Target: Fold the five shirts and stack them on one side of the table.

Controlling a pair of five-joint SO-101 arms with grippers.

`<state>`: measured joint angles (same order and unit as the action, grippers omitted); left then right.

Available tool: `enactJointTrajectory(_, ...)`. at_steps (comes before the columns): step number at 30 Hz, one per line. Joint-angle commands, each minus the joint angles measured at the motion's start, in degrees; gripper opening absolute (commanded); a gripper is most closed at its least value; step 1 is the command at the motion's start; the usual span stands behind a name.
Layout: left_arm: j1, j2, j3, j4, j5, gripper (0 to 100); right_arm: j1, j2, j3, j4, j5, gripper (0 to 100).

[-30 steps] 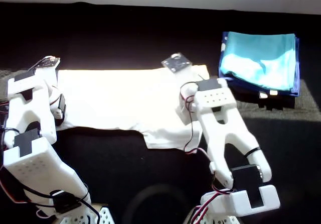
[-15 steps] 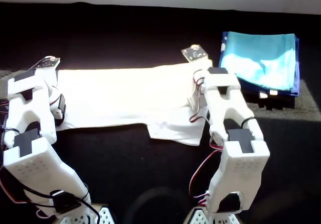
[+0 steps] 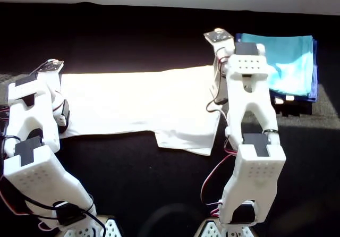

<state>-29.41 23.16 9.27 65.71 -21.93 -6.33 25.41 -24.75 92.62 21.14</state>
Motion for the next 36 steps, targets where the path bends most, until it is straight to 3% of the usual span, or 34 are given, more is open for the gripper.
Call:
enactJointTrajectory(1,0.4,0.22,0.22,-1.58,0.26,1,-3.12,-5.85,-4.97,6.81,-0.09,0.7)
enactJointTrajectory(11,0.4,0.22,0.22,-1.58,0.26,1,-9.98,-27.3,23.78,6.37,-2.37,0.7)
enactJointTrajectory(20,0.4,0.22,0.22,-1.58,0.26,1,-10.51,-36.53,56.66,-16.57,-2.46,0.7)
enactJointTrajectory(24,0.4,0.22,0.22,-1.58,0.26,1,-10.33,-34.15,61.41,-23.78,-4.4,1.1)
enactJointTrajectory(29,0.4,0.22,0.22,-1.58,0.26,1,-10.24,-30.2,61.41,-29.32,-9.49,13.1)
enactJointTrajectory(36,0.4,0.22,0.22,-1.58,0.26,1,-10.24,-27.82,61.41,-33.27,-9.41,13.7)
